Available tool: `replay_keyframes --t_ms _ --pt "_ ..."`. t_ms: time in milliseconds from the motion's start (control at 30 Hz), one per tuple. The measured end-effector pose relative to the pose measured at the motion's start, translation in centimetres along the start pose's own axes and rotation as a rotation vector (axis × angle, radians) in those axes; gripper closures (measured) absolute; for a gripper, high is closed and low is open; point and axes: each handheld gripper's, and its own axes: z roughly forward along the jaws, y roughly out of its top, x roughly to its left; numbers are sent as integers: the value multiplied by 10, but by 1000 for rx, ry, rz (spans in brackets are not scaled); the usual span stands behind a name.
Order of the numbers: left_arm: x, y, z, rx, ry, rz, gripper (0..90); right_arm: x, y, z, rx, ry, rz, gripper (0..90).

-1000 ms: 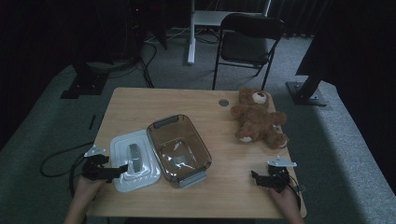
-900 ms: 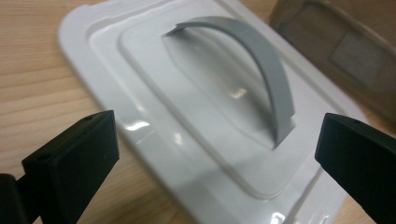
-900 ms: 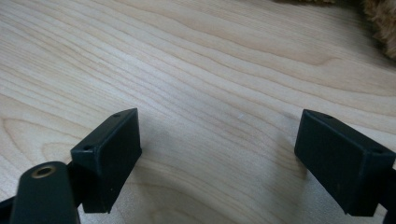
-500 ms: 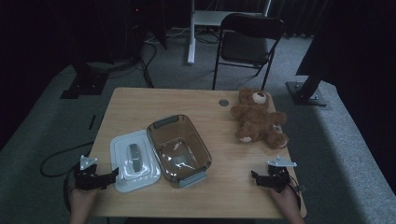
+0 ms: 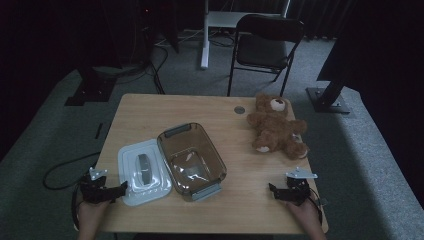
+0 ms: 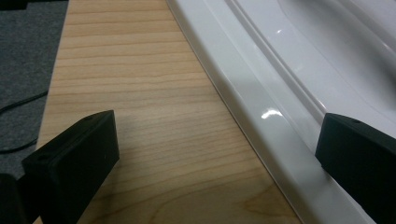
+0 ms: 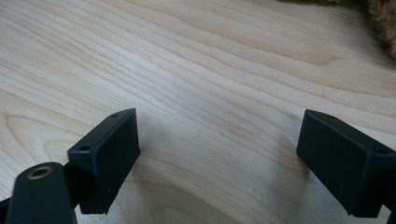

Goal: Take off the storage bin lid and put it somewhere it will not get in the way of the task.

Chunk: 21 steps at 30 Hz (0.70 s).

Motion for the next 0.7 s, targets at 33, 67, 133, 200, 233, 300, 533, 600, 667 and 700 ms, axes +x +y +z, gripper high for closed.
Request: replay_keyframes --t_ms 33,67,133,200,233,300,533,600,667,700 --pt "1 0 -1 -5 12 -3 6 0 0 0 0 0 1 124" --pt "1 0 -1 -5 12 -3 6 0 0 0 0 0 1 124" --pt "4 -1 -2 -23 46 -17 6 0 0 0 -1 -1 1 124" --pt "7 -1 -5 -34 27 -39 6 0 0 0 -1 0 1 124" --pt "8 -2 -5 -36 33 -43 6 0 0 0 -1 0 1 124" --pt "8 -2 -5 -36 33 -43 6 0 0 0 -1 -1 1 124" --pt "16 -3 -6 -49 85 -79 6 0 0 0 -2 -1 2 125" --pt "19 -3 -7 -53 104 -88 6 0 0 0 -2 -1 2 125" --pt "21 -4 -5 -28 128 -79 6 0 0 0 -2 -1 1 125" --pt "21 -4 -4 -17 136 -74 6 0 0 0 -2 -1 2 125"
